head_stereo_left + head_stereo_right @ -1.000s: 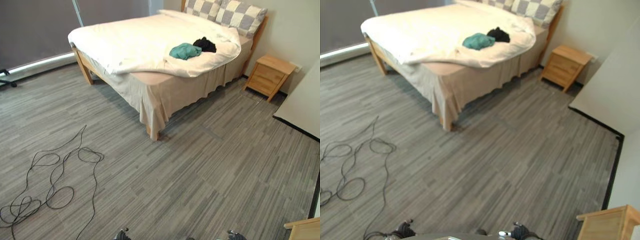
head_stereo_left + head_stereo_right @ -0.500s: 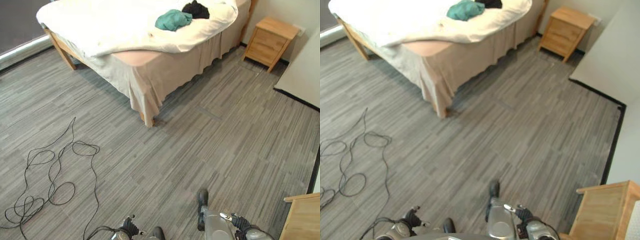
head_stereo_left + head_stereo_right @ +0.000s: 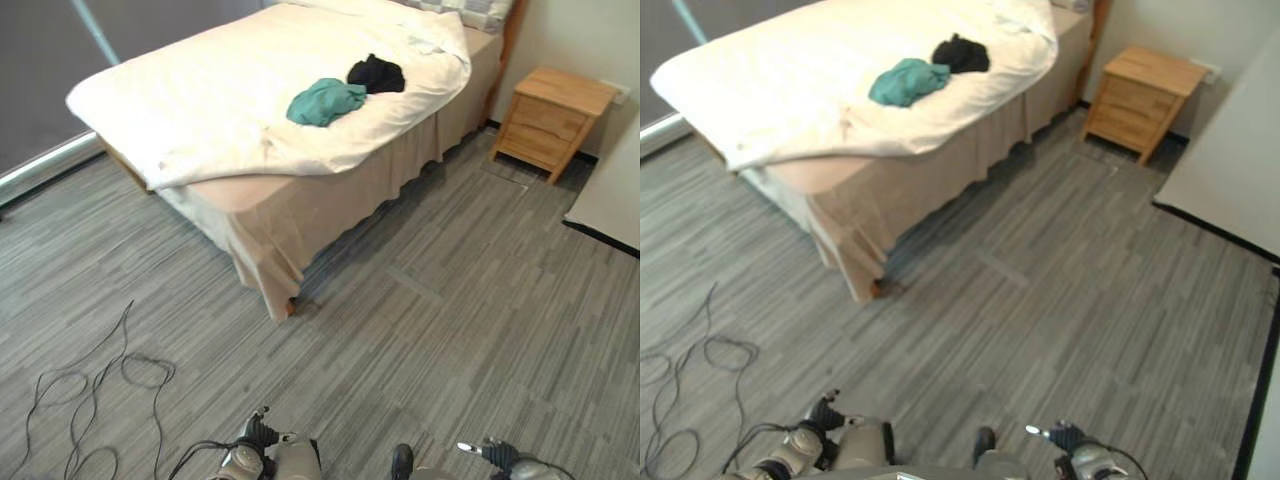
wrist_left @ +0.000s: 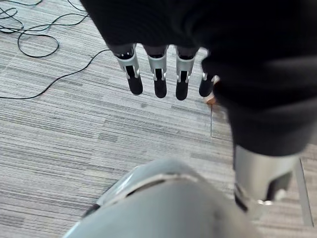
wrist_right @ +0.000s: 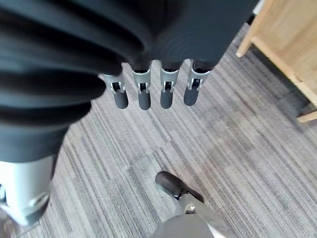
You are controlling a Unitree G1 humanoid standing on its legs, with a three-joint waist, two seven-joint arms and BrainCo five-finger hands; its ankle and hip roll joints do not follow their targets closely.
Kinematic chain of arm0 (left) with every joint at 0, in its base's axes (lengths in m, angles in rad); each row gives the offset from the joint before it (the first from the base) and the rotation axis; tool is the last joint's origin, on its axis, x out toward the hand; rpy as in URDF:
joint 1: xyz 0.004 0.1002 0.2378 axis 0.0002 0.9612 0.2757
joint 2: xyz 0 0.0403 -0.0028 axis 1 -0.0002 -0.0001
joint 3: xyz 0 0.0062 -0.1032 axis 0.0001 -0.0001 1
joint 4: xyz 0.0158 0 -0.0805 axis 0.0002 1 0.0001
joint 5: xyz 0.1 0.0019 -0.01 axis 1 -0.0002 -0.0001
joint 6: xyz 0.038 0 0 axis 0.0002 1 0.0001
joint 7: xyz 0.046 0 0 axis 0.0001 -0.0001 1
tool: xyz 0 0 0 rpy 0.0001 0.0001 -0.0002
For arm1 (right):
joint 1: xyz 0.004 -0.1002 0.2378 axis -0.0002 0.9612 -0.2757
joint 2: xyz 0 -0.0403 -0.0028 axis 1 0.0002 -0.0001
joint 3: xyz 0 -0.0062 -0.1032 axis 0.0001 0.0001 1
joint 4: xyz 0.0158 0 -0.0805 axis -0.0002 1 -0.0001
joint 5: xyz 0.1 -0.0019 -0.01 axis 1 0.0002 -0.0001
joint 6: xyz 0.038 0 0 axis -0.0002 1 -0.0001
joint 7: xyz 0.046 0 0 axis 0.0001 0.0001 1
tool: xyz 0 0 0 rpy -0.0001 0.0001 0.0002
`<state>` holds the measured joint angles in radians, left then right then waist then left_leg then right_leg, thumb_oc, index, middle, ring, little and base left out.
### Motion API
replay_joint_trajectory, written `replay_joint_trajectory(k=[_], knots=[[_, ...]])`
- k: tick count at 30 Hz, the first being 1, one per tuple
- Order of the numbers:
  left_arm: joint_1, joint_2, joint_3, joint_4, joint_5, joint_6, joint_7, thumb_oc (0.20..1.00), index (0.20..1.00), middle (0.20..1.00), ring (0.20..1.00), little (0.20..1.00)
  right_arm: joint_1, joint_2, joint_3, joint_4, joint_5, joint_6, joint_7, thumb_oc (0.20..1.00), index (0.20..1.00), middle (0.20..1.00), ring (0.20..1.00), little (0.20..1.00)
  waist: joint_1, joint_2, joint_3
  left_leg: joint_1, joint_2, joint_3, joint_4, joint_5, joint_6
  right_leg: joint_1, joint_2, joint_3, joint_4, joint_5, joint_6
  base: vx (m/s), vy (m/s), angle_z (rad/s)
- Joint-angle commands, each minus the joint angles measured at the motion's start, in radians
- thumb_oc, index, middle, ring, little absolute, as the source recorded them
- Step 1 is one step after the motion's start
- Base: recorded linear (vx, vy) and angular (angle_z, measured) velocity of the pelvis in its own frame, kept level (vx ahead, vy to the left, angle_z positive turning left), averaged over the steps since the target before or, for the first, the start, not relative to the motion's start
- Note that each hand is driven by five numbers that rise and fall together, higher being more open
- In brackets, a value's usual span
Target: Tidy up the quilt and then pick up the clothes from the bed and put them into the laundry hamper.
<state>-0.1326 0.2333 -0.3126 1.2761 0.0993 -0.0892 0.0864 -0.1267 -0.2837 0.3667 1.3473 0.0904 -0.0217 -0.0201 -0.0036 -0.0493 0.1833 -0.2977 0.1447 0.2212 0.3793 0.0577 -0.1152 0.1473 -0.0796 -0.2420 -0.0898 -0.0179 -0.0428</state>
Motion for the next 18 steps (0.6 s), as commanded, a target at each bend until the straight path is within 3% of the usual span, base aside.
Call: replay_joint_trajectory(k=[1,2,3,4,5,6,7,8,9,11,13,14,15,16,17,18], knots=[[0.012,-0.049,-0.033,0.011,-0.027,0.002,0.004,1.0,1.0,1.0,1.0,1.0,-0.006,-0.003,-0.025,-0.018,-0.028,-0.01,-0.017,1.0,1.0,1.0,1.0,1.0,0.041,0.021,0.023,0.101,-0.059,0.136,-0.347,0.066,0.039,0.103,0.05,0.072,0.003,-0.109,0.12,0.48,0.037,0.03],[0.012,-0.049,-0.033,0.011,-0.027,0.002,0.004,1.0,1.0,1.0,1.0,1.0,-0.006,-0.003,-0.025,-0.018,-0.028,-0.01,-0.017,1.0,1.0,1.0,1.0,1.0,0.041,0.021,0.023,0.101,-0.059,0.136,-0.347,0.066,0.039,0.103,0.05,0.072,0.003,-0.109,0.12,0.71,0.043,0.04],[0.022,-0.041,-0.016,0.026,-0.026,0.006,-0.002,1.0,1.0,1.0,1.0,1.0,-0.011,0.02,-0.006,-0.028,-0.047,-0.012,-0.013,1.0,1.0,1.0,1.0,1.0,0.06,0.011,0.008,0.148,-0.076,0.19,-0.432,0.077,0.073,0.159,0.067,0.082,0.041,-0.114,0.124,0.66,0.038,-0.06],[0.032,-0.04,-0.012,0.038,-0.027,0.013,-0.007,1.0,1.0,1.0,1.0,1.0,-0.015,0.025,-0.006,-0.03,-0.04,-0.016,-0.002,1.0,1.0,1.0,1.0,1.0,0.071,0.002,-0.001,0.174,-0.103,0.176,-0.432,0.063,0.103,0.139,0.063,0.082,0.139,-0.085,0.147,0.83,0.07,-0.39],[0.041,-0.039,-0.011,0.047,-0.022,0.018,-0.008,1.0,1.0,1.0,1.0,1.0,-0.016,0.03,-0.007,-0.036,-0.045,-0.017,-0.007,1.0,1.0,1.0,1.0,1.0,0.068,-0.002,-0.005,0.193,-0.126,0.176,-0.416,0.046,0.13,0.106,0.052,0.061,0.296,-0.019,0.204,0.52,0.076,-0.73],[0.047,-0.035,-0.009,0.057,-0.008,0.02,-0.009,1.0,1.0,1.0,1.0,1.0,0.0,0.035,-0.011,-0.041,-0.063,-0.02,-0.008,1.0,1.0,1.0,1.0,1.0,0.059,-0.007,-0.002,0.223,-0.146,0.176,-0.408,0.022,0.154,0.056,0.01,0.042,0.436,0.07,0.272,0.49,0.101,-0.68],[0.049,-0.029,-0.011,0.062,0.004,0.024,-0.012,1.0,1.0,1.0,1.0,1.0,0.009,0.04,-0.011,-0.047,-0.068,-0.021,-0.004,1.0,1.0,1.0,1.0,1.0,0.044,0.001,0.002,0.252,-0.147,0.173,-0.408,0.006,0.169,-0.003,-0.011,0.039,0.581,0.146,0.297,0.46,0.104,-0.36],[0.044,-0.021,-0.011,0.058,0.004,0.025,-0.012,1.0,1.0,1.0,1.0,1.0,0.002,0.041,-0.014,-0.063,-0.066,-0.021,0.001,1.0,1.0,1.0,1.0,1.0,0.028,0.022,0.013,0.294,-0.135,0.166,-0.424,-0.005,0.178,-0.082,-0.022,0.045,0.703,0.176,0.294,0.49,0.082,0.09],[0.041,-0.015,-0.007,0.051,0.002,0.023,-0.009,1.0,1.0,1.0,1.0,1.0,-0.004,0.044,-0.015,-0.077,-0.07,-0.02,0.0,1.0,1.0,1.0,1.0,1.0,0.018,0.037,0.017,0.335,-0.129,0.153,-0.445,-0.015,0.18,-0.127,-0.044,0.023,0.753,0.155,0.29,0.53,0.025,0.63],[0.031,-0.01,-0.011,0.04,-0.002,0.017,-0.002,1.0,1.0,1.0,1.0,1.0,-0.007,0.044,-0.004,-0.085,-0.089,-0.021,-0.013,1.0,1.0,1.0,1.0,1.0,-0.004,0.048,0.024,0.394,-0.128,0.101,-0.467,-0.037,0.167,-0.178,-0.083,-0.014,0.647,0.067,0.239,0.51,-0.074,1.08],[0.026,-0.007,-0.019,0.03,0.001,0.01,0.002,1.0,1.0,1.0,1.0,1.0,-0.007,0.041,-0.006,-0.092,-0.083,-0.021,-0.018,1.0,1.0,1.0,1.0,1.0,-0.019,0.049,0.03,0.417,-0.125,0.076,-0.462,-0.046,0.153,-0.2,-0.085,-0.002,0.514,0.038,0.214,0.34,-0.171,0.95],[0.022,-0.005,-0.025,0.028,0.003,0.003,0.003,1.0,1.0,1.0,1.0,1.0,-0.006,0.042,-0.006,-0.092,-0.081,-0.021,-0.018,1.0,1.0,1.0,1.0,1.0,-0.025,0.047,0.027,0.424,-0.121,0.059,-0.465,-0.054,0.141,-0.197,-0.085,0.018,0.386,0.03,0.208,0.37,-0.264,0.96],[0.013,-0.004,-0.033,0.025,0.006,-0.002,0.003,1.0,1.0,1.0,1.0,1.0,-0.005,0.039,-0.007,-0.091,-0.079,-0.021,-0.018,1.0,1.0,1.0,1.0,1.0,-0.031,0.038,0.023,0.434,-0.118,0.036,-0.467,-0.07,0.128,-0.187,-0.092,0.057,0.246,0.03,0.208,0.42,-0.318,1.17],[0.003,-0.002,-0.045,0.029,0.008,-0.007,0.006,1.0,1.0,1.0,1.0,1.0,-0.006,0.036,-0.013,-0.089,-0.073,-0.021,-0.015,1.0,1.0,1.0,1.0,1.0,-0.045,0.034,0.019,0.444,-0.118,-0.003,-0.467,-0.086,0.118,-0.191,-0.101,0.145,0.143,0.051,0.21,0.29,-0.223,1.02],[0.003,-0.002,-0.045,0.029,0.008,-0.007,0.007,1.0,1.0,1.0,1.0,1.0,-0.006,0.036,-0.013,-0.088,-0.073,-0.021,-0.015,1.0,1.0,1.0,1.0,1.0,-0.045,0.034,0.018,0.443,-0.118,-0.003,-0.467,-0.086,0.118,-0.191,-0.101,0.145,0.14,0.053,0.21,0.37,-0.309,1.12],[-0.012,0.006,-0.045,0.031,0.009,-0.015,0.006,1.0,1.0,1.0,1.0,1.0,0.001,0.032,-0.026,-0.083,-0.06,-0.018,-0.008,1.0,1.0,1.0,1.0,1.0,-0.06,0.026,0.02,0.464,-0.113,-0.059,-0.467,-0.11,0.103,-0.216,-0.117,0.325,0.06,0.095,0.234,0.34,-0.332,1.25]])
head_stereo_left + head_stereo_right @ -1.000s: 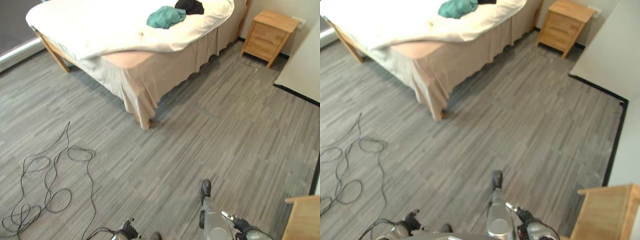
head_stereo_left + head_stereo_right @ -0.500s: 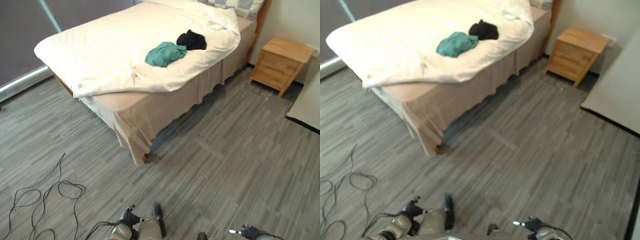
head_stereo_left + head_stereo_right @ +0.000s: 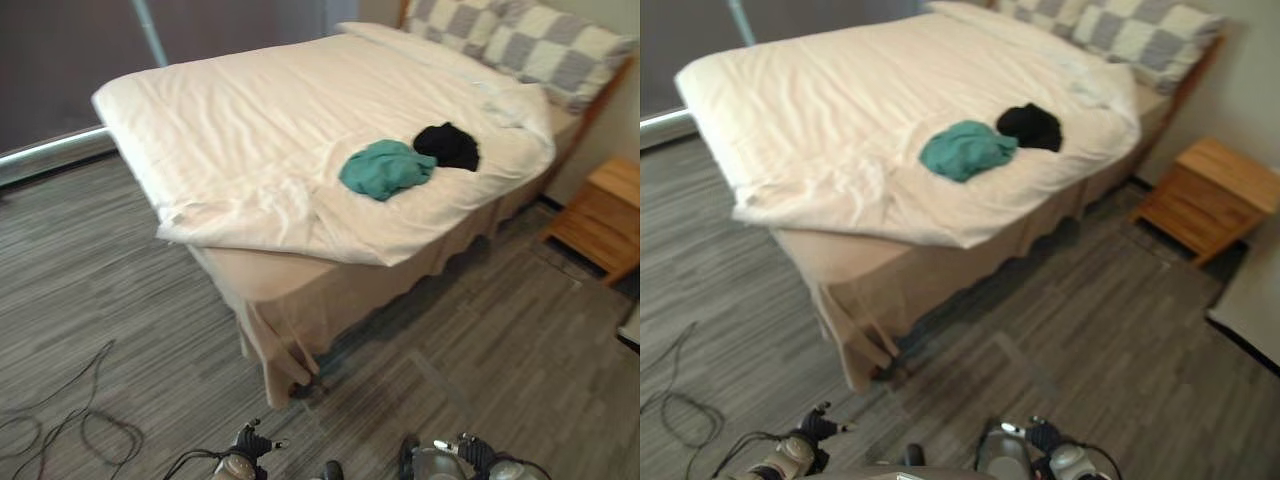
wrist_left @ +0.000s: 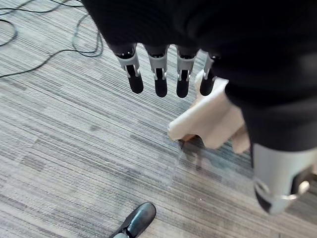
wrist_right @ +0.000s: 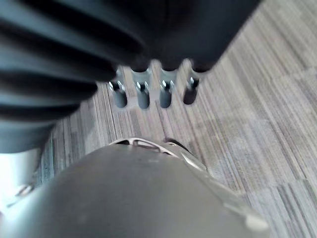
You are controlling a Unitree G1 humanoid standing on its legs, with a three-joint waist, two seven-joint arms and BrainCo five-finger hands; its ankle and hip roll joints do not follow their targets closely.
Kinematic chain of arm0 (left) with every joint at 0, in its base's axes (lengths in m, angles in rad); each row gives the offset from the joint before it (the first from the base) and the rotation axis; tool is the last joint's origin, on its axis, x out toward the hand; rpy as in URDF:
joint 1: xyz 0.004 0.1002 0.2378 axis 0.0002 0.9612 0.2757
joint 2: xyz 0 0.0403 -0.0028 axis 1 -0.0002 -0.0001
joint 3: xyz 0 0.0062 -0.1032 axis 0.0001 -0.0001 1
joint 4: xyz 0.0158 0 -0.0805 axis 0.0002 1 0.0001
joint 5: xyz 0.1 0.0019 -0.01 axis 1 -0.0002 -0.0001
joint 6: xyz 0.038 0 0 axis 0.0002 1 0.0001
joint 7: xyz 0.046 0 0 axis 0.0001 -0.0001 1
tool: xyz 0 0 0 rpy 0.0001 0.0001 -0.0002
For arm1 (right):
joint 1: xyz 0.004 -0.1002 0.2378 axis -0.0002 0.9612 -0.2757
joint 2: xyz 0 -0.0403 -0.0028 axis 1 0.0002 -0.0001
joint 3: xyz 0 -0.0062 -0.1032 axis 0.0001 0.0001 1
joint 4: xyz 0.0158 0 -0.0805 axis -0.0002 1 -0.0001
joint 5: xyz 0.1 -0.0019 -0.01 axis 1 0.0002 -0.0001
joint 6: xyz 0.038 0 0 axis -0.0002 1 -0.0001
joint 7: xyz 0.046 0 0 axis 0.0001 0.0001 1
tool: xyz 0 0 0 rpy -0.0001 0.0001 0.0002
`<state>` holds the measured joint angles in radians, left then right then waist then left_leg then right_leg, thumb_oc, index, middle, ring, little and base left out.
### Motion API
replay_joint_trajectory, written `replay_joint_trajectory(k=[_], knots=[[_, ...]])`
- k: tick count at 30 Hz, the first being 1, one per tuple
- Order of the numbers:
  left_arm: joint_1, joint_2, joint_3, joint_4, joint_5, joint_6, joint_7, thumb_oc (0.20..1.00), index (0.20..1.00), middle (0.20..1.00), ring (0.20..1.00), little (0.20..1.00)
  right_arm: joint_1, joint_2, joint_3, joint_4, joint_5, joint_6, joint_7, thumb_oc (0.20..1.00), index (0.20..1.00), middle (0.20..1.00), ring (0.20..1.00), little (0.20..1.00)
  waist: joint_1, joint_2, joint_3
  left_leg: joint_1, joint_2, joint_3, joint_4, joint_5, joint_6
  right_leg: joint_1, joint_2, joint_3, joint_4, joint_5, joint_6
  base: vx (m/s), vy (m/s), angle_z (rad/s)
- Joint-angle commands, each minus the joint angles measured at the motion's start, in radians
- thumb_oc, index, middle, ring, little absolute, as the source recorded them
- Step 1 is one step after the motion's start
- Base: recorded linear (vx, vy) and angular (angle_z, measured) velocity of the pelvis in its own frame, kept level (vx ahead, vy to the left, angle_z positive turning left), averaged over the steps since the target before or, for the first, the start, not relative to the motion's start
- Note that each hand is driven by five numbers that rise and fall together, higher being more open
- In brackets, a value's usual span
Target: Tidy up the quilt and then pick up the clothes from the bed and put them into the laundry hamper.
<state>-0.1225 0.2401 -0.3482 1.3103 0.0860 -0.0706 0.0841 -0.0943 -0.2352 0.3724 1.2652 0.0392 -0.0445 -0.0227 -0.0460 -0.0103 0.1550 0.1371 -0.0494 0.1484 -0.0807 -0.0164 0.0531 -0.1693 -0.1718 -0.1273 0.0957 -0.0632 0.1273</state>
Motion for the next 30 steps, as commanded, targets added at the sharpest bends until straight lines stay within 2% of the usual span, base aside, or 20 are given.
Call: replay_joint_trajectory(k=[1,2,3,7,8,10,11,12,13,14,15,16,18,19,23,24,25,27,29,30], knots=[[-0.027,0.005,-0.012,0.0,0.024,-0.035,0.008,1.0,1.0,1.0,1.0,1.0,-0.027,-0.012,-0.034,0.006,-0.004,0.009,0.003,1.0,1.0,1.0,1.0,1.0,-0.023,-0.019,0.043,0.036,0.089,-0.013,-0.007,-0.042,-0.072,0.082,-0.029,0.273,-0.138,0.16,0.073,0.48,-0.474,1.4],[-0.029,0.011,-0.01,0.001,0.019,-0.035,0.009,1.0,1.0,1.0,1.0,1.0,-0.021,-0.01,-0.034,0.01,-0.004,0.012,0.01,1.0,1.0,1.0,1.0,1.0,-0.025,-0.026,0.04,0.049,0.099,-0.034,-0.007,-0.05,-0.081,0.073,-0.03,0.304,-0.134,0.171,0.08,0.38,-0.379,1.54],[-0.031,0.015,-0.013,0.005,0.016,-0.039,0.01,1.0,1.0,1.0,1.0,1.0,-0.014,-0.008,-0.037,0.013,-0.003,0.016,0.014,1.0,1.0,1.0,1.0,1.0,-0.023,-0.034,0.034,0.061,0.101,-0.061,-0.007,-0.06,-0.087,0.09,-0.037,0.301,-0.145,0.158,0.071,0.36,-0.401,1.28],[-0.013,0.017,0.027,0.014,-0.04,-0.044,0.005,1.0,1.0,1.0,1.0,1.0,-0.015,-0.007,-0.028,0.031,-0.013,0.02,0.019,1.0,1.0,1.0,1.0,1.0,-0.015,-0.049,0.017,0.089,0.144,-0.106,0.0,-0.061,-0.116,0.139,-0.021,0.252,-0.153,0.153,0.068,0.27,-0.425,1.13],[0.004,-0.018,0.096,-0.001,-0.213,-0.051,-0.037,1.0,1.0,1.0,1.0,1.0,-0.022,-0.032,-0.02,0.035,-0.027,0.012,0.029,1.0,1.0,1.0,1.0,1.0,-0.011,-0.047,0.006,0.043,0.225,-0.074,0.12,-0.022,-0.167,0.214,-0.003,0.166,-0.183,0.115,0.031,0.3,-0.618,0.74],[0.004,-0.018,0.096,-0.001,-0.213,-0.051,-0.037,1.0,1.0,1.0,1.0,1.0,-0.022,-0.032,-0.02,0.035,-0.027,0.012,0.029,1.0,1.0,1.0,1.0,1.0,-0.013,-0.047,0.003,0.039,0.225,-0.076,0.121,-0.021,-0.167,0.212,-0.004,0.165,-0.183,0.115,0.031,0.1,-0.336,0.89],[0.003,-0.047,0.096,-0.085,-0.332,-0.068,-0.07,1.0,1.0,1.0,1.0,1.0,-0.024,-0.054,-0.014,0.023,-0.036,0.01,0.022,1.0,1.0,1.0,1.0,1.0,-0.017,-0.057,0.017,-0.036,0.268,0.008,0.259,0.051,-0.166,0.258,0.003,0.108,-0.183,0.087,0.005,0.03,-0.324,0.85],[0.002,-0.062,0.086,-0.168,-0.408,-0.072,-0.088,1.0,1.0,1.0,1.0,1.0,-0.027,-0.068,-0.011,0.015,-0.036,0.008,0.022,1.0,1.0,1.0,1.0,1.0,-0.019,-0.062,0.021,-0.049,0.262,0.061,0.269,0.044,-0.153,0.271,0.01,0.09,-0.183,0.077,-0.003,0.05,-0.387,0.65],[0.004,-0.068,0.073,-0.271,-0.47,-0.078,-0.103,1.0,1.0,1.0,1.0,1.0,-0.033,-0.077,-0.013,0.012,-0.031,0.013,0.022,1.0,1.0,1.0,1.0,1.0,-0.016,-0.066,0.025,-0.057,0.234,0.087,0.262,0.017,-0.139,0.279,0.017,0.091,-0.183,0.073,-0.007,0.09,-0.287,0.32],[-0.005,-0.073,0.044,-0.479,-0.565,-0.107,-0.104,1.0,1.0,1.0,1.0,1.0,-0.025,-0.084,-0.022,0.002,-0.028,0.018,0.016,1.0,1.0,1.0,1.0,1.0,-0.007,-0.07,0.028,-0.097,0.127,0.053,0.221,-0.039,-0.104,0.281,0.034,0.096,-0.183,0.075,-0.012,0.07,-0.175,0.23],[-0.005,-0.073,0.043,-0.479,-0.565,-0.107,-0.103,1.0,1.0,1.0,1.0,1.0,-0.025,-0.084,-0.022,0.002,-0.028,0.018,0.016,1.0,1.0,1.0,1.0,1.0,-0.007,-0.071,0.026,-0.1,0.126,0.053,0.22,-0.037,-0.103,0.278,0.034,0.096,-0.183,0.075,-0.012,0.07,-0.162,0.12],[-0.011,-0.073,0.031,-0.592,-0.591,-0.125,-0.087,1.0,1.0,1.0,1.0,1.0,-0.004,-0.086,-0.029,0.006,-0.037,0.024,0.015,1.0,1.0,1.0,1.0,1.0,-0.008,-0.066,0.03,-0.102,0.1,0.046,0.182,-0.034,-0.099,0.284,0.048,0.087,-0.183,0.078,-0.016,0.07,-0.096,-0.07],[-0.025,-0.041,0.035,-0.807,-0.639,-0.138,-0.057,1.0,1.0,1.0,1.0,1.0,-0.001,-0.061,-0.045,-0.008,-0.037,0.028,-0.012,1.0,1.0,1.0,1.0,1.0,-0.004,-0.062,0.027,-0.087,0.099,0.063,0.115,-0.026,-0.093,0.279,0.066,0.077,-0.183,0.071,-0.013,0.11,-0.113,0.02],[-0.041,-0.035,0.096,-0.877,-0.704,-0.165,-0.016,1.0,1.0,1.0,1.0,1.0,0.026,-0.038,-0.058,0.002,-0.045,0.029,-0.023,1.0,1.0,1.0,1.0,1.0,-0.003,-0.062,0.011,-0.067,0.088,0.037,0.071,-0.015,-0.091,0.287,0.079,0.056,-0.183,0.061,-0.013,0.1,-0.073,0.13],[-0.058,0.014,0.198,-0.989,-0.713,-0.2,0.075,1.0,1.0,1.0,1.0,1.0,0.048,-0.027,-0.071,0.002,-0.029,0.04,-0.03,1.0,1.0,1.0,1.0,1.0,-0.005,-0.055,-0.013,-0.019,0.103,0.061,-0.004,0.012,-0.099,0.289,0.087,0.048,-0.183,0.055,-0.01,0.15,-0.042,0.03],[-0.104,0.08,0.259,-1.039,-0.633,-0.21,0.136,1.0,1.0,1.0,1.0,1.0,0.048,-0.033,-0.079,0.0,-0.019,0.043,-0.032,1.0,1.0,1.0,1.0,1.0,-0.005,-0.049,-0.027,-0.006,0.111,0.067,-0.007,0.011,-0.105,0.291,0.088,0.047,-0.183,0.049,-0.01,0.16,-0.031,-0.23],[-0.104,0.08,0.26,-1.04,-0.632,-0.209,0.136,1.0,1.0,1.0,1.0,1.0,0.048,-0.033,-0.079,0.0,-0.019,0.043,-0.032,1.0,1.0,1.0,1.0,1.0,-0.005,-0.049,-0.026,-0.005,0.112,0.067,-0.007,0.011,-0.105,0.292,0.088,0.047,-0.183,0.049,-0.01,0.15,-0.021,-0.29],[-0.157,0.171,0.34,-1.083,-0.534,-0.22,0.194,1.0,1.0,1.0,1.0,1.0,0.06,-0.05,-0.093,0.005,0.0,0.045,-0.02,1.0,1.0,1.0,1.0,1.0,-0.006,-0.041,-0.036,0.017,0.12,0.077,-0.007,0.003,-0.112,0.307,0.087,0.045,-0.183,0.038,-0.007,0.14,-0.008,-0.1],[-0.237,0.28,0.365,-1.08,-0.351,-0.193,0.247,1.0,1.0,1.0,1.0,1.0,0.071,-0.066,-0.093,0.008,0.009,0.045,0.0,1.0,1.0,1.0,1.0,1.0,-0.011,-0.033,-0.046,0.03,0.123,0.083,-0.007,-0.007,-0.118,0.317,0.085,0.039,-0.183,0.029,-0.002,0.15,-0.009,0.05],[-0.263,0.298,0.361,-1.068,-0.316,-0.188,0.257,1.0,1.0,1.0,1.0,1.0,0.07,-0.069,-0.094,0.01,0.011,0.044,0.004,1.0,1.0,1.0,1.0,1.0,-0.012,-0.032,-0.049,0.028,0.125,0.083,-0.007,-0.005,-0.12,0.314,0.084,0.037,-0.183,0.031,-0.002,0.1,-0.015,0.11]])
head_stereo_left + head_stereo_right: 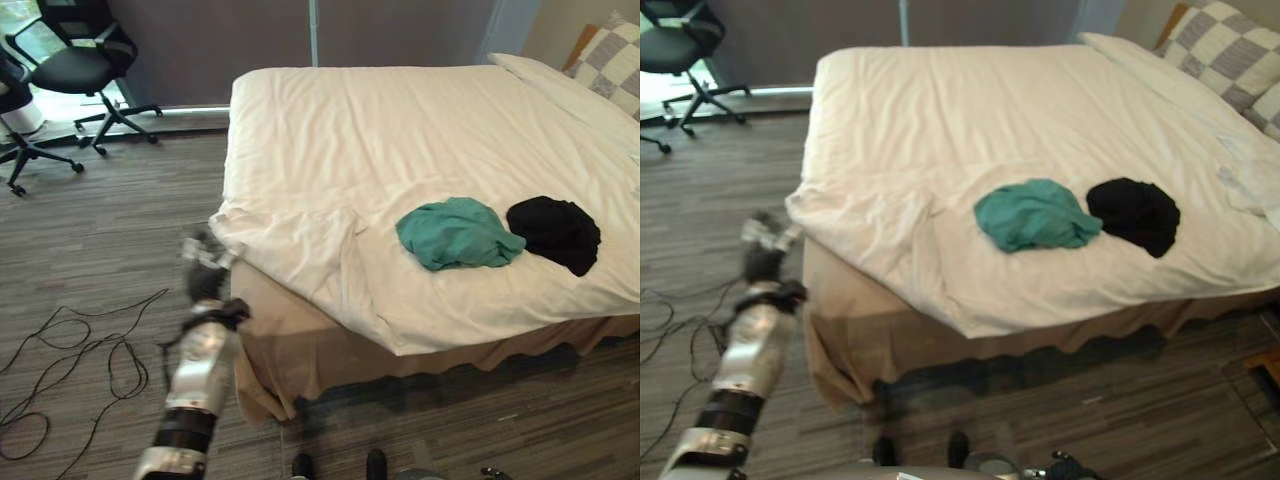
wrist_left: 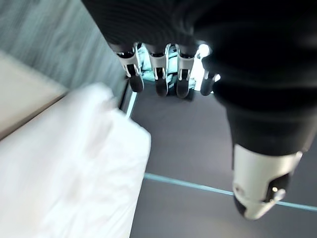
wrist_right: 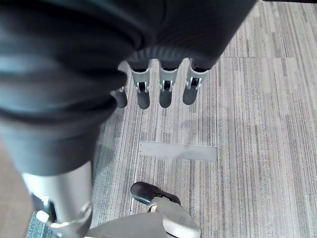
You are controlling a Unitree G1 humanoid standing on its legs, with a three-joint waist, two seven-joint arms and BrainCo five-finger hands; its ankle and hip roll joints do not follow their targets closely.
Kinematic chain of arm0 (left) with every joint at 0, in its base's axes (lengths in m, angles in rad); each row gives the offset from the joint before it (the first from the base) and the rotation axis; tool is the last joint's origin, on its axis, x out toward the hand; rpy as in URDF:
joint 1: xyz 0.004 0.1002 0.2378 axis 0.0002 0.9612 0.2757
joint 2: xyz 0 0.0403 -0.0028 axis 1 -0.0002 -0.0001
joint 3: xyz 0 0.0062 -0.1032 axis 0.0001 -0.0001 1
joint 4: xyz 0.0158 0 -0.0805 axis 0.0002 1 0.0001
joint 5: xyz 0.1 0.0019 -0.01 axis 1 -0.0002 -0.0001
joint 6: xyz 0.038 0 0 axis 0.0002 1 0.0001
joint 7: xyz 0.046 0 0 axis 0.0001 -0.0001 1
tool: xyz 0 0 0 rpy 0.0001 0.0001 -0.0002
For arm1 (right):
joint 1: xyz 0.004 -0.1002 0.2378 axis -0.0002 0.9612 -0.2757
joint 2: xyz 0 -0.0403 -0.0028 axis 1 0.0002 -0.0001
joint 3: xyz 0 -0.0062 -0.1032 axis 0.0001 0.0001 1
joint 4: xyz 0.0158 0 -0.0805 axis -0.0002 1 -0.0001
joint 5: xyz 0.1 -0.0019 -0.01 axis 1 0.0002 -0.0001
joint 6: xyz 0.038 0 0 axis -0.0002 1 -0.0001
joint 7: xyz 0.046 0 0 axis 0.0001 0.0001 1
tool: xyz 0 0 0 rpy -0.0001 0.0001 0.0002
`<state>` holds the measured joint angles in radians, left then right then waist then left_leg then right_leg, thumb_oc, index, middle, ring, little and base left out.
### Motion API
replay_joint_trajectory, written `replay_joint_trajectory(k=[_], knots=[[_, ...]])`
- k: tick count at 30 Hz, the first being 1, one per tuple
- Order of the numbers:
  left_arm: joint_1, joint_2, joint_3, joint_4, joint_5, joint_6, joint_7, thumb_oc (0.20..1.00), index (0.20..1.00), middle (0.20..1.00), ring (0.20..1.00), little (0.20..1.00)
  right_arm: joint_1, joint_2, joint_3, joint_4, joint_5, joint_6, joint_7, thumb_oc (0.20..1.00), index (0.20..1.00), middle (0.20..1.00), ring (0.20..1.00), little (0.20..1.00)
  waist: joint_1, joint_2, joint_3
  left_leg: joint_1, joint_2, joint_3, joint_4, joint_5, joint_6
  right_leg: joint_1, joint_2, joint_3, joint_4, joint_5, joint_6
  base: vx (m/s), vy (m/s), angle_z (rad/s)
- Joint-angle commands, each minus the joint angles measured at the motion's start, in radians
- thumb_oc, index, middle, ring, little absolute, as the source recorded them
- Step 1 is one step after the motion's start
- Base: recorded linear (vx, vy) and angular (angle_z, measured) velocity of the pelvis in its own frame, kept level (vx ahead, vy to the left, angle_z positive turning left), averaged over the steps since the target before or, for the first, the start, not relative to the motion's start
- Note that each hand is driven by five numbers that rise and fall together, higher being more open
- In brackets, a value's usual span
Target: Tidy up the quilt and then pick up the clothes from the bed and put them into the laundry hamper.
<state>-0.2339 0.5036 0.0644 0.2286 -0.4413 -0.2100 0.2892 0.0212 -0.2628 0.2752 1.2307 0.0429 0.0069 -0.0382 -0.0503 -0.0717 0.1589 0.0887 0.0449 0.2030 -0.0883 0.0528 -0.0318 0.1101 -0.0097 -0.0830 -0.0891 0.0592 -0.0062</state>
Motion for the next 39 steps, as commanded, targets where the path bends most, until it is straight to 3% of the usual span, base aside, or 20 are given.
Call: replay_joint_trajectory(k=[1,5,12,16,17,18,19,20,24,27,29,30,31,32,33,34,35,36,37,39], knots=[[-0.2,0.071,-0.079,0.027,0.277,-0.03,0.059,1.0,1.0,1.0,1.0,1.0,-0.048,-0.048,0.009,0.048,0.009,-0.007,0.027,1.0,1.0,1.0,1.0,1.0,-0.013,0.033,-0.052,0.074,0.032,0.029,0.001,-0.075,-0.037,0.033,-0.08,-0.012,0.002,-0.089,0.133,0.03,-0.019,0.16],[-0.527,0.184,-0.32,0.172,0.522,0.048,0.081,1.0,1.0,1.0,1.0,1.0,-0.13,-0.075,0.04,0.064,0.022,-0.006,0.018,1.0,1.0,1.0,1.0,1.0,-0.053,0.06,0.008,-0.004,0.032,0.028,0.001,-0.06,-0.042,-0.059,-0.087,-0.013,0.002,-0.06,0.144,-0.12,-0.012,0.19],[-0.808,0.215,-0.535,0.357,0.674,0.097,0.127,1.0,1.0,1.0,1.0,1.0,-0.248,-0.072,0.087,0.041,0.049,-0.031,-0.025,1.0,1.0,1.0,1.0,1.0,-0.096,0.079,0.085,-0.196,0.03,0.053,0.001,-0.021,-0.038,-0.286,-0.091,0.046,0.011,0.013,0.157,-0.25,0.024,-0.14],[-0.974,0.241,-0.714,0.633,0.865,0.213,0.121,1.0,1.0,1.0,1.0,1.0,-0.268,-0.043,0.128,-0.004,0.046,-0.075,-0.074,1.0,1.0,1.0,1.0,1.0,-0.12,0.098,0.133,-0.317,0.037,0.078,0.001,0.009,-0.036,-0.419,-0.1,0.061,0.032,0.042,0.173,-0.12,0.039,-0.37],[-0.995,0.236,-0.734,0.685,0.878,0.224,0.102,0.809,0.809,0.809,0.809,0.809,-0.274,-0.042,0.129,-0.008,0.051,-0.076,-0.081,1.0,1.0,1.0,1.0,1.0,-0.12,0.1,0.135,-0.33,0.038,0.08,0.001,0.015,-0.037,-0.433,-0.102,0.063,0.031,0.047,0.173,-0.05,0.022,-0.44],[-1.013,0.229,-0.8,0.815,0.949,0.243,0.059,0.294,0.294,0.294,0.294,0.294,-0.255,-0.042,0.136,-0.017,0.054,-0.086,-0.084,1.0,1.0,1.0,1.0,1.0,-0.128,0.101,0.148,-0.333,0.042,0.08,0.001,0.02,-0.041,-0.434,-0.104,0.056,0.027,0.047,0.174,-0.04,-0.003,-0.36],[-1.016,0.228,-0.834,0.858,0.987,0.248,0.04,0.209,0.209,0.209,0.209,0.209,-0.247,-0.046,0.141,-0.015,0.056,-0.089,-0.08,1.0,1.0,1.0,1.0,1.0,-0.13,0.099,0.154,-0.326,0.043,0.082,0.001,0.018,-0.043,-0.426,-0.103,0.054,0.027,0.044,0.174,-0.01,-0.017,-0.15],[-1.001,0.229,-0.863,0.883,1.036,0.251,0.012,0.2,0.2,0.2,0.2,0.2,-0.24,-0.052,0.146,-0.011,0.056,-0.089,-0.073,1.0,1.0,1.0,1.0,1.0,-0.13,0.095,0.155,-0.324,0.045,0.083,0.001,0.02,-0.045,-0.423,-0.102,0.052,0.025,0.044,0.172,0.04,-0.034,0.02],[-0.917,0.251,-0.864,0.883,1.062,0.232,-0.023,0.2,0.2,0.2,0.2,0.2,-0.22,-0.057,0.161,-0.005,0.054,-0.09,-0.065,1.0,1.0,1.0,1.0,1.0,-0.121,0.087,0.143,-0.296,0.047,0.083,0.001,0.013,-0.046,-0.393,-0.1,0.046,0.02,0.037,0.167,0.04,-0.026,0.06],[-0.687,0.333,-0.746,0.7,1.023,0.212,-0.028,0.2,0.2,0.2,0.2,0.2,-0.173,-0.066,0.134,-0.019,0.051,-0.092,-0.06,1.0,1.0,1.0,1.0,1.0,-0.098,0.086,0.124,-0.223,0.052,0.084,0.001,-0.005,-0.05,-0.313,-0.095,0.036,0.012,0.013,0.16,0.1,-0.018,-0.02],[-0.481,0.377,-0.617,0.55,0.985,0.195,-0.05,0.2,0.2,0.2,0.2,0.2,-0.151,-0.09,0.103,-0.031,0.025,-0.08,-0.06,1.0,1.0,1.0,1.0,1.0,-0.083,0.084,0.101,-0.174,0.054,0.083,0.001,-0.014,-0.053,-0.258,-0.092,0.025,0.011,-0.002,0.152,0.17,-0.007,-0.09],[-0.255,0.405,-0.492,0.396,0.952,0.158,-0.069,0.241,0.241,0.241,0.241,0.241,-0.139,-0.141,0.085,-0.089,-0.066,-0.072,-0.066,1.0,1.0,1.0,1.0,1.0,-0.064,0.079,0.079,-0.123,0.055,0.071,0.001,-0.027,-0.053,-0.203,-0.087,0.02,0.009,-0.022,0.147,0.15,-0.001,0.05],[-0.247,0.406,-0.484,0.391,0.953,0.159,-0.071,0.373,0.373,0.373,0.373,0.373,-0.139,-0.143,0.089,-0.09,-0.067,-0.071,-0.066,1.0,1.0,1.0,1.0,1.0,-0.067,0.08,0.077,-0.126,0.055,0.071,0.001,-0.024,-0.054,-0.205,-0.087,0.02,0.008,-0.019,0.146,0.15,0.011,0.1],[-0.15,0.405,-0.434,0.334,0.944,0.146,-0.083,0.373,0.373,0.373,0.373,0.373,-0.135,-0.168,0.064,-0.13,-0.091,-0.068,-0.065,1.0,1.0,1.0,1.0,1.0,-0.058,0.077,0.066,-0.1,0.056,0.067,0.001,-0.031,-0.053,-0.177,-0.085,0.017,0.008,-0.029,0.146,0.11,0.01,0.17],[-0.058,0.397,-0.385,0.298,0.93,0.13,-0.097,0.52,0.52,0.52,0.52,0.52,-0.151,-0.215,0.049,-0.175,-0.11,-0.067,-0.064,1.0,1.0,1.0,1.0,1.0,-0.052,0.074,0.049,-0.08,0.056,0.062,0.001,-0.032,-0.053,-0.151,-0.083,0.017,0.005,-0.032,0.142,0.13,0.025,0.18],[-0.007,0.396,-0.361,0.29,0.918,0.118,-0.102,0.448,0.448,0.448,0.448,0.448,-0.178,-0.261,0.038,-0.202,-0.119,-0.068,-0.064,1.0,1.0,1.0,1.0,1.0,-0.045,0.072,0.039,-0.063,0.056,0.057,0.001,-0.034,-0.053,-0.133,-0.082,0.013,0.005,-0.036,0.141,0.12,0.018,0.25],[0.065,0.394,-0.33,0.284,0.9,0.1,-0.117,0.457,0.457,0.457,0.457,0.457,-0.196,-0.349,0.017,-0.284,-0.163,-0.068,-0.061,1.0,1.0,1.0,1.0,1.0,-0.034,0.066,0.03,-0.043,0.056,0.052,0.001,-0.04,-0.054,-0.109,-0.082,0.006,0.005,-0.045,0.141,0.1,0.024,0.32],[0.15,0.386,-0.28,0.259,0.883,0.092,-0.144,0.824,0.824,0.824,0.824,0.824,-0.177,-0.442,-0.017,-0.388,-0.202,-0.07,-0.044,1.0,1.0,1.0,1.0,1.0,-0.031,0.063,0.019,-0.029,0.058,0.049,0.001,-0.041,-0.054,-0.093,-0.08,0.0,0.003,-0.048,0.14,0.11,0.033,0.32],[0.214,0.377,-0.25,0.255,0.865,0.083,-0.163,1.0,1.0,1.0,1.0,1.0,-0.173,-0.507,-0.044,-0.448,-0.219,-0.079,-0.042,1.0,1.0,1.0,1.0,1.0,-0.026,0.059,0.012,-0.015,0.058,0.048,0.001,-0.046,-0.055,-0.077,-0.079,-0.005,0.004,-0.055,0.142,0.09,0.044,0.32],[0.322,0.334,-0.204,0.286,0.83,0.079,-0.188,1.0,1.0,1.0,1.0,1.0,-0.202,-0.602,-0.091,-0.552,-0.231,-0.091,-0.068,1.0,1.0,1.0,1.0,1.0,-0.009,0.051,-0.003,0.004,0.059,0.042,0.001,-0.05,-0.055,-0.055,-0.077,-0.01,0.004,-0.061,0.141,0.08,0.04,0.26]])
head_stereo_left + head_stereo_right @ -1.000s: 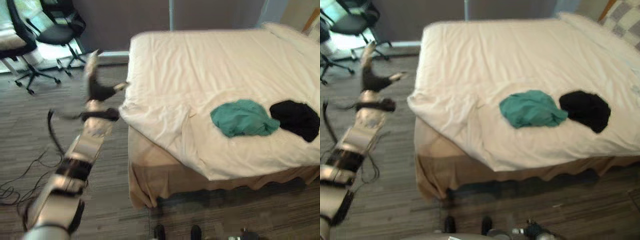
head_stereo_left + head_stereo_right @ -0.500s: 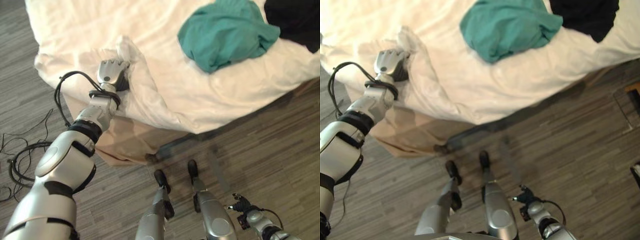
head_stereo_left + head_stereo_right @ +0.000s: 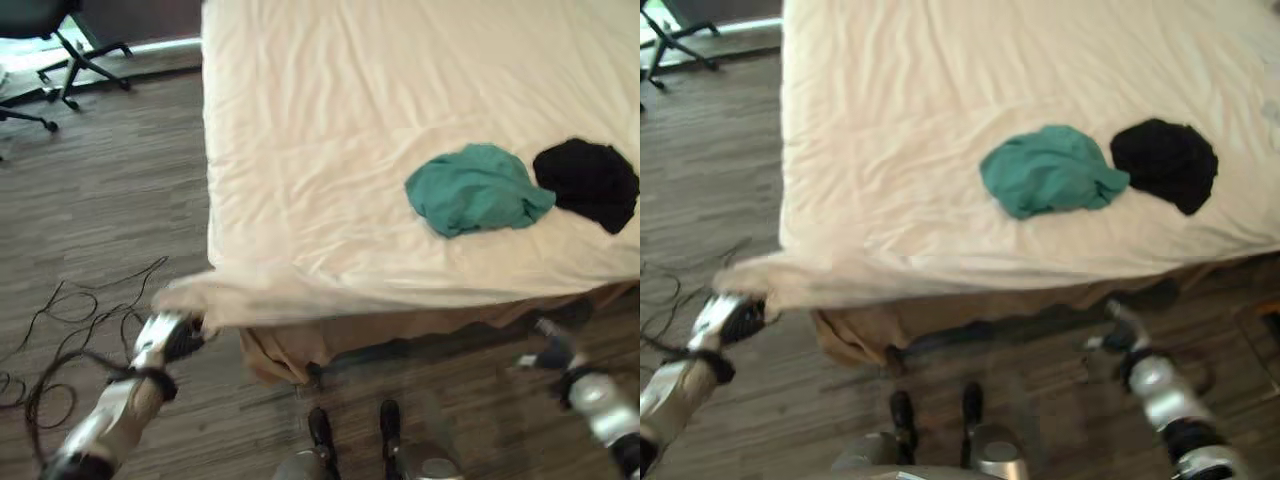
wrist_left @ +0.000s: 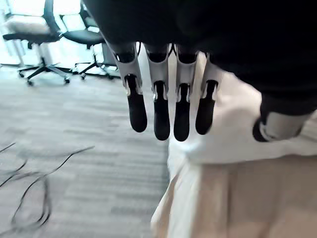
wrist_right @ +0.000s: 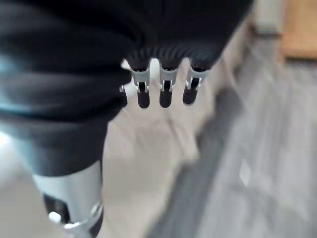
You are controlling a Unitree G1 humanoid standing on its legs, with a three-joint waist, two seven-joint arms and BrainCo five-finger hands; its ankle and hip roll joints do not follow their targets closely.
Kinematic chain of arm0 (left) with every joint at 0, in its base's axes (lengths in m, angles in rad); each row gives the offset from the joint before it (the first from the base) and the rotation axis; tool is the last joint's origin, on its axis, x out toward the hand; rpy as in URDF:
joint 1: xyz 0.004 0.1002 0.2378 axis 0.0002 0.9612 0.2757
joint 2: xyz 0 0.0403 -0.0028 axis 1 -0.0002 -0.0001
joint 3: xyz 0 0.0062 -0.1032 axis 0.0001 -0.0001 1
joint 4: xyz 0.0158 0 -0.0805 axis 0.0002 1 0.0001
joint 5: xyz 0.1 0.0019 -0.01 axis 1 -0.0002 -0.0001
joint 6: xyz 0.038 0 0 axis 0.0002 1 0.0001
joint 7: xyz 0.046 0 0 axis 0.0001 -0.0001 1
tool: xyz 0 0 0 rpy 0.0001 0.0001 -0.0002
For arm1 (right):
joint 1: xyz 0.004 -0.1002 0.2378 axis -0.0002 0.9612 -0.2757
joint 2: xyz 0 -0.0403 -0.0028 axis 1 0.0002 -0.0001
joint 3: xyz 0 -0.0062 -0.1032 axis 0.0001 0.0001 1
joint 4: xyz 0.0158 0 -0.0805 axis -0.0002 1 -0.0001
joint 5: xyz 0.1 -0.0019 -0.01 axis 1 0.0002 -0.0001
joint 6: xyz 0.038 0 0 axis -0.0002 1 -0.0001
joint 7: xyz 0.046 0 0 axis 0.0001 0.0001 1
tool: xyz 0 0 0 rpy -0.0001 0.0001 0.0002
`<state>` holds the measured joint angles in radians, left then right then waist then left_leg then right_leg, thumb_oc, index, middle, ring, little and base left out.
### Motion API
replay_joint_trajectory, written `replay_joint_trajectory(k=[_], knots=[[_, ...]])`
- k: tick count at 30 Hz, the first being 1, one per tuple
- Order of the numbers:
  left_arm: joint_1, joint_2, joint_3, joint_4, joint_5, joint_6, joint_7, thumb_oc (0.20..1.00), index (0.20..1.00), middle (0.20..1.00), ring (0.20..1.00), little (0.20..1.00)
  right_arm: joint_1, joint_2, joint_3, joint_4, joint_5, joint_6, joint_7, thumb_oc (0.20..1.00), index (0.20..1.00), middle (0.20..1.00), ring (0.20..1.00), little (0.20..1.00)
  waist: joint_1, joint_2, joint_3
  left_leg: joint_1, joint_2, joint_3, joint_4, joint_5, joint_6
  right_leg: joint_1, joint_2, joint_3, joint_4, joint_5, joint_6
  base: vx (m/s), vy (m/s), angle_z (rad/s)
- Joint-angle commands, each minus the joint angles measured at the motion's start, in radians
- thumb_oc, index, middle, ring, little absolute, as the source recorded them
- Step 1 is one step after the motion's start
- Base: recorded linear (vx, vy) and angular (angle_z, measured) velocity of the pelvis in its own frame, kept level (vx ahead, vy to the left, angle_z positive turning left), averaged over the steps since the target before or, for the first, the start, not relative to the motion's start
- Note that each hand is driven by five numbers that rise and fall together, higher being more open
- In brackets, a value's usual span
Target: Tidy up the quilt and then pick up the clothes from the bed and put them into the laundry hamper.
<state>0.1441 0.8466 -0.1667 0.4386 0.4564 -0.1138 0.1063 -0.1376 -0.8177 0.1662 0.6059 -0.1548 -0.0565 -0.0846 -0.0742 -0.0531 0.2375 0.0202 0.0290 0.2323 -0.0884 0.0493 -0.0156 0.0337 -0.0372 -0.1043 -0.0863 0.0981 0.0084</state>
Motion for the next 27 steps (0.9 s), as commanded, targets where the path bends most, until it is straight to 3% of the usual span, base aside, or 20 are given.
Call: replay_joint_trajectory(k=[1,2,3,4,5,6,7,8,9,12,16,17,23,27], knots=[[-0.056,-0.009,0.027,0.075,-0.067,-0.017,-0.005,1.0,1.0,1.0,1.0,1.0,-0.043,-0.047,0.018,0.073,-0.034,-0.027,-0.021,1.0,1.0,1.0,1.0,1.0,0.015,0.033,-0.082,0.073,0.075,0.012,0.001,-0.046,-0.071,0.022,-0.049,0.011,0.002,-0.1,0.127,0.09,-0.018,0.26],[-0.107,-0.005,-0.041,0.251,-0.103,-0.008,-0.01,1.0,1.0,1.0,1.0,1.0,-0.566,-0.138,0.221,0.287,0.037,-0.029,-0.047,1.0,1.0,1.0,1.0,1.0,0.096,0.004,-0.094,0.074,0.074,-0.015,0.001,-0.039,-0.075,0.047,-0.045,-0.013,-0.001,-0.108,0.12,0.06,-0.034,0.17],[-0.038,-0.073,0.006,0.264,-0.107,0.001,0.025,1.0,1.0,1.0,1.0,1.0,-0.406,-0.047,0.184,0.054,0.012,-0.048,-0.108,1.0,1.0,1.0,1.0,1.0,0.081,0.005,-0.084,0.076,0.075,-0.021,0.001,-0.038,-0.074,0.048,-0.045,-0.018,0.002,-0.112,0.12,0.03,-0.012,-0.07],[-0.018,-0.102,0.027,0.345,-0.106,0.015,0.059,1.0,1.0,1.0,1.0,1.0,-0.373,0.052,0.16,-0.167,0.005,-0.011,-0.082,1.0,1.0,1.0,1.0,1.0,0.078,0.0,-0.076,0.067,0.078,-0.013,0.001,-0.033,-0.072,0.035,-0.043,-0.012,0.004,-0.107,0.118,-0.04,0.023,-0.14],[-0.019,-0.124,0.043,0.391,-0.108,0.028,0.067,1.0,1.0,1.0,1.0,1.0,-0.389,0.11,0.15,-0.275,-0.021,-0.014,-0.079,1.0,1.0,1.0,1.0,1.0,0.08,0.001,-0.066,0.064,0.081,-0.012,0.001,-0.036,-0.069,0.029,-0.04,-0.009,0.007,-0.11,0.117,-0.08,0.022,-0.01],[-0.041,-0.164,0.052,0.474,-0.136,0.036,0.08,1.0,1.0,1.0,1.0,1.0,-0.408,0.158,0.161,-0.298,-0.03,-0.041,-0.085,0.824,0.824,0.824,0.824,0.824,0.087,-0.003,-0.049,0.05,0.084,-0.014,0.001,-0.029,-0.066,0.016,-0.037,-0.009,0.012,-0.108,0.115,-0.13,-0.03,0.28],[-0.054,-0.177,0.063,0.511,-0.167,0.028,0.08,1.0,1.0,1.0,1.0,1.0,-0.463,0.186,0.171,-0.312,-0.006,-0.057,-0.102,0.2,0.2,0.2,0.2,0.2,0.101,-0.012,-0.029,0.02,0.088,-0.025,0.001,-0.018,-0.065,-0.012,-0.032,-0.01,0.017,-0.104,0.113,-0.12,-0.032,0.38],[-0.054,-0.177,0.063,0.511,-0.167,0.028,0.08,1.0,1.0,1.0,1.0,1.0,-0.463,0.186,0.171,-0.312,-0.006,-0.057,-0.102,0.2,0.2,0.2,0.2,0.2,0.101,-0.012,-0.03,0.018,0.088,-0.026,0.001,-0.018,-0.065,-0.013,-0.032,-0.01,0.017,-0.104,0.113,-0.24,-0.115,0.38],[-0.084,-0.182,0.063,0.552,-0.228,0.024,0.096,1.0,1.0,1.0,1.0,1.0,-0.587,0.271,0.222,-0.202,0.075,-0.078,-0.149,0.2,0.2,0.2,0.2,0.2,0.144,-0.026,0.024,-0.041,0.099,-0.053,0.001,0.005,-0.068,-0.067,-0.022,-0.021,0.031,-0.102,0.108,-0.25,-0.13,0.35],[-0.151,-0.176,0.043,0.612,-0.281,0.025,0.117,1.0,1.0,1.0,1.0,1.0,-0.75,0.354,0.268,-0.146,0.19,-0.1,-0.171,0.2,0.2,0.2,0.2,0.2,0.19,-0.043,0.082,-0.134,0.116,-0.084,0.003,0.04,-0.082,-0.145,-0.011,-0.049,0.042,-0.093,0.1,-0.21,-0.122,0.44],[-0.237,-0.194,-0.016,0.607,-0.345,0.004,0.135,1.0,1.0,1.0,1.0,1.0,-0.842,0.449,0.289,-0.044,0.285,-0.126,-0.192,0.2,0.2,0.2,0.2,0.2,0.22,-0.031,0.123,-0.23,0.122,-0.123,0.001,0.072,-0.101,-0.217,-0.013,-0.093,0.056,-0.09,0.098,-0.09,-0.053,0.4],[-0.297,-0.213,-0.06,0.589,-0.376,-0.01,0.152,1.0,1.0,1.0,1.0,1.0,-0.862,0.52,0.3,-0.005,0.341,-0.144,-0.198,0.2,0.2,0.2,0.2,0.2,0.238,-0.011,0.157,-0.282,0.124,-0.142,0.001,0.088,-0.113,-0.256,-0.021,-0.119,0.07,-0.094,0.098,-0.13,-0.007,0.69],[-0.367,-0.294,-0.093,0.586,-0.427,-0.025,0.202,1.0,1.0,1.0,1.0,1.0,-0.757,0.709,0.386,0.057,0.441,-0.161,-0.136,0.2,0.2,0.2,0.2,0.2,0.255,0.037,0.173,-0.365,0.115,-0.159,0.001,0.103,-0.124,-0.324,-0.044,-0.149,0.086,-0.091,0.099,-0.06,0.037,0.35],[-0.324,-0.431,0.034,0.642,-0.754,-0.045,0.153,1.0,1.0,1.0,1.0,1.0,-0.558,0.797,0.485,-0.049,0.611,-0.165,0.013,0.2,0.2,0.2,0.2,0.2,0.254,0.032,0.162,-0.326,0.098,-0.162,0.001,0.087,-0.121,-0.273,-0.045,-0.156,0.062,-0.091,0.098,0.06,-0.002,-0.04]])
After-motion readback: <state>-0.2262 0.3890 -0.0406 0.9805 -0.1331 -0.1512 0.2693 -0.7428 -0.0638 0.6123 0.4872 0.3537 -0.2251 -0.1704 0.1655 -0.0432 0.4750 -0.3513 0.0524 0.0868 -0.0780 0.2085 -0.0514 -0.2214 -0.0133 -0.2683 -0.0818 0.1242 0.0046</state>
